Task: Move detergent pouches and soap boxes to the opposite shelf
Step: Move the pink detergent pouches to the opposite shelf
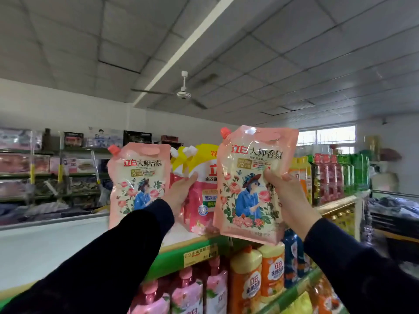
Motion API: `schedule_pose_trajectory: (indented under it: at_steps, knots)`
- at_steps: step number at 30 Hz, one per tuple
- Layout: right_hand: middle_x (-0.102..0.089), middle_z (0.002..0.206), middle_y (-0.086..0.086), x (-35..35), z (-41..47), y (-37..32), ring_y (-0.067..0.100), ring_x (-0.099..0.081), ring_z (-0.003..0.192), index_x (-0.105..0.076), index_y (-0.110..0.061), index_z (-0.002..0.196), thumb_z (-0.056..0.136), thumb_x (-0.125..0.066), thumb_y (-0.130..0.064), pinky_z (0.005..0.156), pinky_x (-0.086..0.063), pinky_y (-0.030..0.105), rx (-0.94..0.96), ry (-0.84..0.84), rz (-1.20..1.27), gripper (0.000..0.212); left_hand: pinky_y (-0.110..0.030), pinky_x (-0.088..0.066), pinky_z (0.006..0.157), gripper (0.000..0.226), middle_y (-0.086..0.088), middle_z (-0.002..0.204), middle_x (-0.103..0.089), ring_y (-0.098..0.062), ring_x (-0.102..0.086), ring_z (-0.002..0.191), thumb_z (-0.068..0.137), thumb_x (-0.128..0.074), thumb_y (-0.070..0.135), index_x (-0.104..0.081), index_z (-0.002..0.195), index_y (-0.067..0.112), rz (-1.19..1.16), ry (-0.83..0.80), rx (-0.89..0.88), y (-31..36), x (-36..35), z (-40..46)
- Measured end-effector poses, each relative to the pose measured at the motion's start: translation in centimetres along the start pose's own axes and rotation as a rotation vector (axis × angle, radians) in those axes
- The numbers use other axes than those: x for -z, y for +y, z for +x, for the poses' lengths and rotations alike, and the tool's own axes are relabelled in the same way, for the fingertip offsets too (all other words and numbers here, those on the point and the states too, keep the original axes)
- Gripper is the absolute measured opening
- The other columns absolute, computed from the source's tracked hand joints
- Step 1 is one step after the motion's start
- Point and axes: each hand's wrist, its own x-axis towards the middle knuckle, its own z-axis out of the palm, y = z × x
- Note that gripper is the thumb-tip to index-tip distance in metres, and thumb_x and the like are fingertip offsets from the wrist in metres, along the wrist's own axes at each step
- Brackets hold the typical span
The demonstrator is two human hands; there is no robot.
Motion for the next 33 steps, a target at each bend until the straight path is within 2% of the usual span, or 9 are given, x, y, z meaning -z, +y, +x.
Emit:
schedule_pose_trajectory:
  at_steps: [2, 6, 9, 14, 17, 20, 27, 30, 33]
  knots:
    - [-0.076, 0.076, -0.022, -2.1, 0.3, 0.6, -0.004, -0.073, 0.070, -0.063, -0.029, 0.097, 0.092, -0.072, -0.033, 0.065, -0.046, 0.021, -0.008, -0.043, 0.029, 0.010, -0.020, -0.051, 0.048, 0.042, -0.010, 0.073, -0.073, -0.015, -0.065, 0.052, 0.099, -0.060, 0.045, -0.076, 0.083, 0.010, -0.001, -0.044, -0.026, 0.4, 1.8, -0.8]
    - [-0.080, 0.083, -0.012, -7.5, 0.7, 1.7, 0.005, -0.076, 0.075, -0.067, -0.025, 0.100, 0.088, -0.075, -0.037, 0.063, -0.056, 0.023, -0.046, -0.144, 0.065, 0.018, -0.048, -0.052, 0.101, 0.049, -0.014, 0.118, -0.074, -0.029, -0.069, 0.107, 0.098, -0.058, 0.052, -0.069, 0.121, 0.010, 0.081, 0.016, -0.125, 2.2, 5.7, -2.6]
    - [-0.080, 0.100, -0.002, -12.7, 0.7, 2.7, 0.019, -0.073, 0.101, -0.070, -0.020, 0.108, 0.084, -0.079, -0.039, 0.094, -0.052, 0.041, -0.091, -0.218, 0.104, 0.032, -0.047, -0.054, 0.098, 0.063, -0.010, 0.120, -0.075, -0.031, -0.069, 0.114, 0.096, -0.046, 0.068, -0.066, 0.129, 0.019, -0.017, 0.001, -0.194, 3.4, 9.2, -3.8]
    - [-0.080, 0.101, 0.002, -19.4, 0.1, 4.9, 0.018, -0.076, 0.096, -0.070, -0.016, 0.111, 0.091, -0.074, -0.034, 0.088, -0.053, 0.038, -0.159, -0.396, 0.158, 0.027, -0.054, -0.047, 0.106, 0.083, -0.006, 0.142, -0.063, -0.029, -0.060, 0.131, 0.081, -0.056, 0.079, -0.051, 0.147, 0.030, -0.180, -0.112, -0.221, 3.7, 15.0, -5.3]
    - [-0.079, 0.109, 0.006, -22.2, 0.0, 6.3, 0.026, -0.074, 0.105, -0.068, -0.025, 0.116, 0.091, -0.074, -0.030, 0.091, -0.057, 0.044, -0.165, -0.457, 0.193, 0.026, -0.045, -0.059, 0.090, 0.073, -0.012, 0.132, -0.069, -0.031, -0.067, 0.121, 0.081, -0.078, 0.053, -0.056, 0.140, 0.016, -0.133, -0.139, -0.178, 3.8, 16.6, -6.1]
    - [-0.080, 0.104, 0.004, -23.9, 0.6, 7.2, 0.021, -0.077, 0.097, -0.076, -0.035, 0.099, 0.094, -0.070, -0.023, 0.082, -0.062, 0.041, -0.161, -0.541, 0.198, 0.015, -0.046, -0.061, 0.086, 0.052, -0.016, 0.121, -0.074, -0.033, -0.072, 0.111, 0.089, -0.074, 0.025, -0.059, 0.136, 0.009, -0.110, -0.064, -0.176, 3.4, 16.8, -6.2]
    - [-0.077, 0.115, -0.003, -24.1, 2.4, 9.1, 0.021, -0.070, 0.114, -0.067, -0.025, 0.123, 0.090, -0.073, -0.039, 0.097, -0.055, 0.039, -0.213, -0.413, -0.012, 0.036, -0.053, -0.059, 0.092, 0.044, -0.013, 0.114, -0.077, -0.031, -0.075, 0.103, 0.094, -0.070, 0.022, -0.057, 0.135, 0.013, -0.090, 0.068, -0.129, 2.2, 15.4, -5.7]
    - [-0.074, 0.119, 0.001, -24.5, 2.3, 9.3, 0.024, -0.069, 0.111, -0.064, -0.026, 0.127, 0.097, -0.054, -0.057, 0.099, -0.054, 0.045, -0.312, -0.351, 0.052, 0.044, -0.042, -0.064, 0.076, 0.051, -0.007, 0.112, -0.078, -0.027, -0.077, 0.099, 0.091, -0.073, 0.023, -0.053, 0.137, 0.018, -0.072, 0.082, -0.174, 1.8, 15.8, -5.8]
    - [-0.075, 0.117, 0.011, -25.3, 1.8, 9.9, 0.033, -0.070, 0.109, -0.066, -0.017, 0.124, 0.104, -0.040, -0.049, 0.101, -0.053, 0.053, -0.409, -0.230, 0.144, 0.046, -0.039, -0.064, 0.073, 0.063, -0.003, 0.118, -0.076, -0.024, -0.076, 0.101, 0.087, -0.079, 0.018, -0.046, 0.141, 0.021, -0.027, 0.086, -0.215, 0.2, 16.4, -6.3]
